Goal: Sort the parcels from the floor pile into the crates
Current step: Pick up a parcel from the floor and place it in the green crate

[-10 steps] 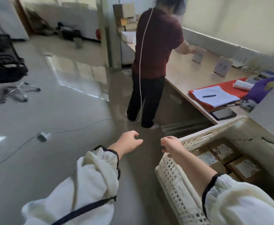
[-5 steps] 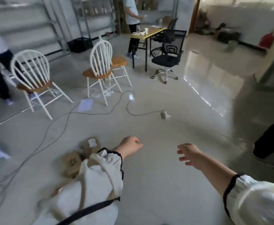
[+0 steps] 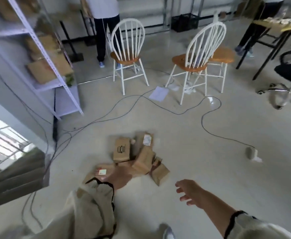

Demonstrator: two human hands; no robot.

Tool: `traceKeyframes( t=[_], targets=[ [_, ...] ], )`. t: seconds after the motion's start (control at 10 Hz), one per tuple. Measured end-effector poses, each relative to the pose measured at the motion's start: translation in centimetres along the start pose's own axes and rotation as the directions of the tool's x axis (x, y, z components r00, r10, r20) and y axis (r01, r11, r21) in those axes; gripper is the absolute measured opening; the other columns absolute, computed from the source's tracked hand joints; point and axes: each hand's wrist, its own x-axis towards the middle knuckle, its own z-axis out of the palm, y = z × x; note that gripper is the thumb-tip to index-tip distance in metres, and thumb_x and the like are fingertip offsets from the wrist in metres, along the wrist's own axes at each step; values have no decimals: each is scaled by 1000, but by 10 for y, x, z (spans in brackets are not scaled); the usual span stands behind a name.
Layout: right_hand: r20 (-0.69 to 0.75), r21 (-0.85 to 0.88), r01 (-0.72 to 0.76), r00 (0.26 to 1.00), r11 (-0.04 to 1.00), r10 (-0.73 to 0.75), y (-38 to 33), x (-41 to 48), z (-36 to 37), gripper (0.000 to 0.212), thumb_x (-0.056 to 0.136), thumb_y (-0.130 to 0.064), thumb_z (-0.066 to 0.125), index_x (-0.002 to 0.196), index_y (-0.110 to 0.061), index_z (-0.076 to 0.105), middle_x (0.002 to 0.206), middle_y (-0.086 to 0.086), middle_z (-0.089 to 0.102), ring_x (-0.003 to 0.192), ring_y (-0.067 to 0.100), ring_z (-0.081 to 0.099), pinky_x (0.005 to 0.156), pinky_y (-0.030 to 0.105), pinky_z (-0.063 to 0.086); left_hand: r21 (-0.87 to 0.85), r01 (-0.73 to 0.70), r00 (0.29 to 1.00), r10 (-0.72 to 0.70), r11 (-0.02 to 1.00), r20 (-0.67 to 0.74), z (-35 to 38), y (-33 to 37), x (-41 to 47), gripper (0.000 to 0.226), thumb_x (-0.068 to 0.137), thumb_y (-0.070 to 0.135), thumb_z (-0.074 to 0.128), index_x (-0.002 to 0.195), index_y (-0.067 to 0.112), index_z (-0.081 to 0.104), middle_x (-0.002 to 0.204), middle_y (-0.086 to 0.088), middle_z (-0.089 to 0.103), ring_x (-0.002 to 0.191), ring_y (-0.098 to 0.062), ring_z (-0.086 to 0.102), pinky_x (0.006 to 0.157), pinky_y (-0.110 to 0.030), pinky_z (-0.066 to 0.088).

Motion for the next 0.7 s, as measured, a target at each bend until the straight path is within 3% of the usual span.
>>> traceKeyframes(
  t=[0.1, 0.2, 0.3, 0.4, 0.5, 0.6, 0.7],
  targets=[
    [-49, -21, -59, 997, 998, 58, -11, 61, -22, 24, 96, -21, 43, 112, -7, 55, 89, 4, 56, 55, 16, 44, 53, 22, 29, 43, 42, 999, -43, 998, 28, 37, 9, 82, 37, 93, 27, 53, 126, 9, 56, 127, -11, 58, 117, -26, 54, 86, -21, 40],
    [-118, -17, -82, 990, 996, 80, -8, 140, -34, 14, 97, -15, 43, 99, -6, 53, 82, 6, 54, 53, 16, 44, 50, 23, 29, 19, 31, 998, -32, 999, 56, 83, 17, 159, 36, 92, 32, 51, 120, 11, 59, 121, -9, 62, 111, -26, 58, 91, -30, 45],
    [-150, 3, -85, 985, 996, 84, 10, 234, -25, 11, 96, -12, 43, 92, -7, 52, 77, 6, 53, 53, 15, 45, 50, 24, 30, 22, 19, 996, -21, 1000, 84, 146, 7, 236, 32, 94, 33, 48, 117, 13, 59, 115, -6, 64, 105, -22, 60, 74, -25, 39],
    [-154, 27, -124, 980, 992, 127, 43, 337, -3, 13, 96, -12, 44, 87, -8, 53, 70, 3, 49, 51, 17, 44, 50, 23, 28, -28, 27, 990, -23, 999, 138, 223, -31, 314, 27, 93, 26, 48, 113, 10, 57, 111, -8, 64, 101, -23, 60, 80, -28, 46],
    [-148, -105, -2, 989, 994, -13, 80, 448, 23, 25, 97, -24, 45, 114, -9, 53, 95, 3, 57, 87, 23, 56, 67, 24, 41, -151, -15, 980, 45, 988, 196, 297, -78, 395, 29, 95, 28, 46, 116, 10, 53, 112, -3, 59, 104, -18, 55, 87, -28, 45],
    [-111, -163, 60, 991, 985, -79, 102, 538, 45, 60, 96, -41, 44, 145, -11, 25, 147, 8, 35, 133, 25, 37, 102, 31, 33, -263, -13, 970, 77, 965, 231, 354, -113, 453, 24, 97, 28, 46, 118, 17, 49, 113, 0, 53, 111, -20, 51, 85, -23, 44],
    [-137, -85, 152, 977, 985, -163, 102, 612, 57, 75, 93, -50, 45, 149, -14, 10, 153, 10, 25, 137, 29, 33, 99, 37, 37, -240, -39, 987, 76, 970, 144, 395, -137, 505, 42, 98, 34, 44, 137, 17, 42, 135, -6, 48, 127, -26, 45, 105, -33, 34]
  ],
)
